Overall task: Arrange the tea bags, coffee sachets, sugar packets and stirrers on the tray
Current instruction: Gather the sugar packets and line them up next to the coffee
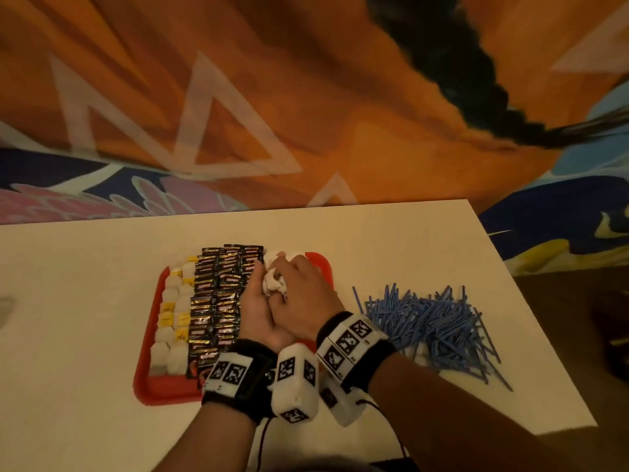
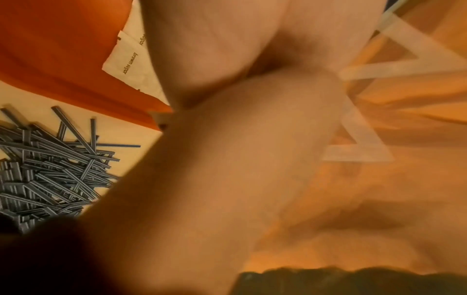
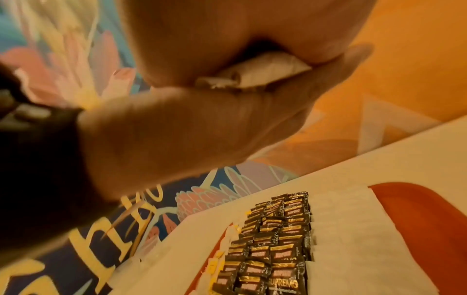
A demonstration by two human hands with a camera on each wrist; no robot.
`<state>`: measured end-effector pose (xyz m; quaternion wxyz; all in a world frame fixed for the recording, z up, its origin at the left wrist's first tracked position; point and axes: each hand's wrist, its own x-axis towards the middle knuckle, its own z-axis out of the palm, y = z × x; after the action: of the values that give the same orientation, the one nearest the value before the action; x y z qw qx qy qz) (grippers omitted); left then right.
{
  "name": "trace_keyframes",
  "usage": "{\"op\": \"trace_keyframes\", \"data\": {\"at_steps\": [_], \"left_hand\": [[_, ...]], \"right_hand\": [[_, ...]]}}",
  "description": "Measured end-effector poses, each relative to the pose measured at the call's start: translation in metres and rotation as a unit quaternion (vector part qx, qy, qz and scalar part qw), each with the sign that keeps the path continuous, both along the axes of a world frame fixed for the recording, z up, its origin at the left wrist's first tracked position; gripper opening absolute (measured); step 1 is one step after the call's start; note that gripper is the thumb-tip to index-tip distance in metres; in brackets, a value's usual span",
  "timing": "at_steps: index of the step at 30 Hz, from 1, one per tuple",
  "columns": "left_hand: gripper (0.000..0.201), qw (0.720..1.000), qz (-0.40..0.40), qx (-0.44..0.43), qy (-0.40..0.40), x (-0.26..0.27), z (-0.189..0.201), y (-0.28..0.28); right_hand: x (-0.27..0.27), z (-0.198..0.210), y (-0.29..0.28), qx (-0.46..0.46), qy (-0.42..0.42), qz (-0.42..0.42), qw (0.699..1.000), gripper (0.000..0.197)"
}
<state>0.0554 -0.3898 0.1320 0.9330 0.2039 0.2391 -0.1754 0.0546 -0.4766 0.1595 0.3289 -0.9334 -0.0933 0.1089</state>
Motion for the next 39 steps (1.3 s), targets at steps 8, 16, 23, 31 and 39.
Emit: {"op": "trace_keyframes", "data": {"at_steps": [8,16,23,31,39], "left_hand": [[0.044,0.997,-0.044,0.055,-0.036,-0.006,0.016,0.028],[0.029,0.995,-0.092,0.026,-0.021,-0.009,0.028,0.040],[0.030,0.997,-0.073,-0.002,-0.020,-0.012,0.035,0.035],[0.026,0.999,0.010,-0.050,0.004,-0.001,0.045,0.020],[0.009,0.994,0.052,-0.083,0.042,0.003,0.042,0.000]], "right_hand": [[-0.007,0.015,0.017,-0.174,-0.154,0.044,0.972,0.039],[-0.011,0.019,0.021,-0.204,-0.153,0.043,0.966,0.045],[-0.005,0.022,0.019,-0.033,-0.196,0.057,0.978,0.050],[-0.004,0.022,0.007,0.015,-0.139,-0.090,0.986,0.050],[0.004,0.013,-0.010,0.210,-0.051,-0.113,0.970,0.041]]}}
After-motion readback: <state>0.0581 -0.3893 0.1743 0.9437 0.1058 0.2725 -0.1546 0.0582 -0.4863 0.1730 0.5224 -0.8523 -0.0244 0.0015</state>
